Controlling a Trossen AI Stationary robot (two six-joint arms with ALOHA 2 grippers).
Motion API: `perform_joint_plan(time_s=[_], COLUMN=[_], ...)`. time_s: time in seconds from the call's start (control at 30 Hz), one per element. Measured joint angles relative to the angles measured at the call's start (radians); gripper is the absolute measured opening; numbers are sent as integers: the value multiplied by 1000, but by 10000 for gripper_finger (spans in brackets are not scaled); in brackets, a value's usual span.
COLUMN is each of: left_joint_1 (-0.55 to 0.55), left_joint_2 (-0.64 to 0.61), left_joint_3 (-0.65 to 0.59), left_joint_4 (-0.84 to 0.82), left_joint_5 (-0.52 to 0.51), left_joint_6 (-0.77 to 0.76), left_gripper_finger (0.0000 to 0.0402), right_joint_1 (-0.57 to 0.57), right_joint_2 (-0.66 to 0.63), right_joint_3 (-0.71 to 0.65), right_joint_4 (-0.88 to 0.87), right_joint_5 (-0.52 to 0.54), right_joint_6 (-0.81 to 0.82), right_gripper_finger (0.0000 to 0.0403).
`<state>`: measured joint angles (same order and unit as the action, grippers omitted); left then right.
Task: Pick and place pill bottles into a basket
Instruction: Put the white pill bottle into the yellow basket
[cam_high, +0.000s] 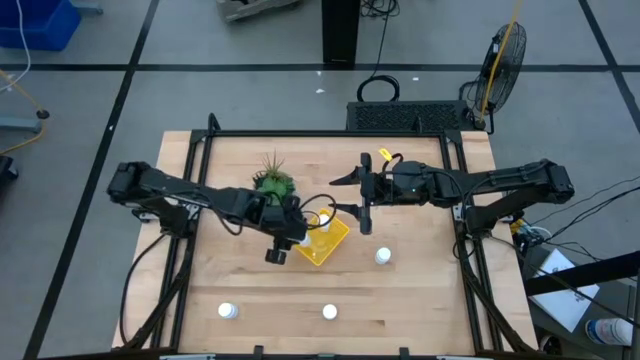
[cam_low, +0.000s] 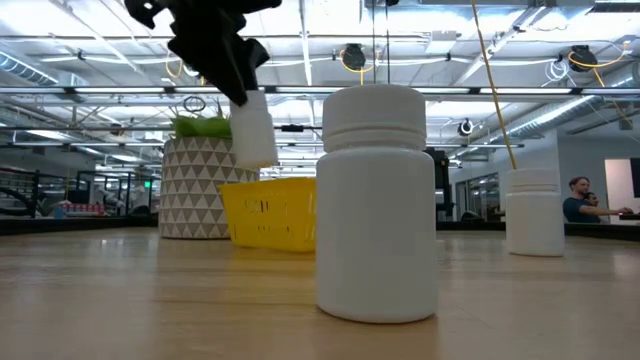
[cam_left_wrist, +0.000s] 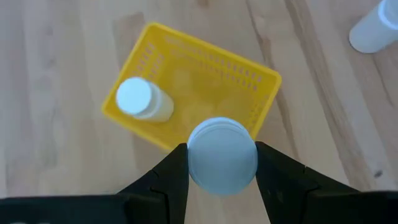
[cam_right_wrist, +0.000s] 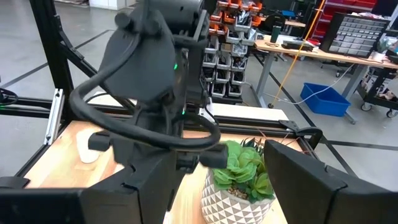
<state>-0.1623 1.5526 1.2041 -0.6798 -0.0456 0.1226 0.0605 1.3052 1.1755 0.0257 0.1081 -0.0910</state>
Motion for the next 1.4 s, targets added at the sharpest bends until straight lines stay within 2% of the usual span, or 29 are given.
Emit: perform_joint_plan(time_s=[1.4], left_joint_1=[46], left_joint_2=[191], left_joint_3=[0], left_joint_4=[27], left_joint_5=[124], left_joint_6=[6], left_gripper_finger=[161], right_joint_1=[0], right_joint_2=[1], right_joint_3=[0], right_joint_4=[-22], right_joint_5=[0], right_joint_6=[0], right_gripper_finger=[238])
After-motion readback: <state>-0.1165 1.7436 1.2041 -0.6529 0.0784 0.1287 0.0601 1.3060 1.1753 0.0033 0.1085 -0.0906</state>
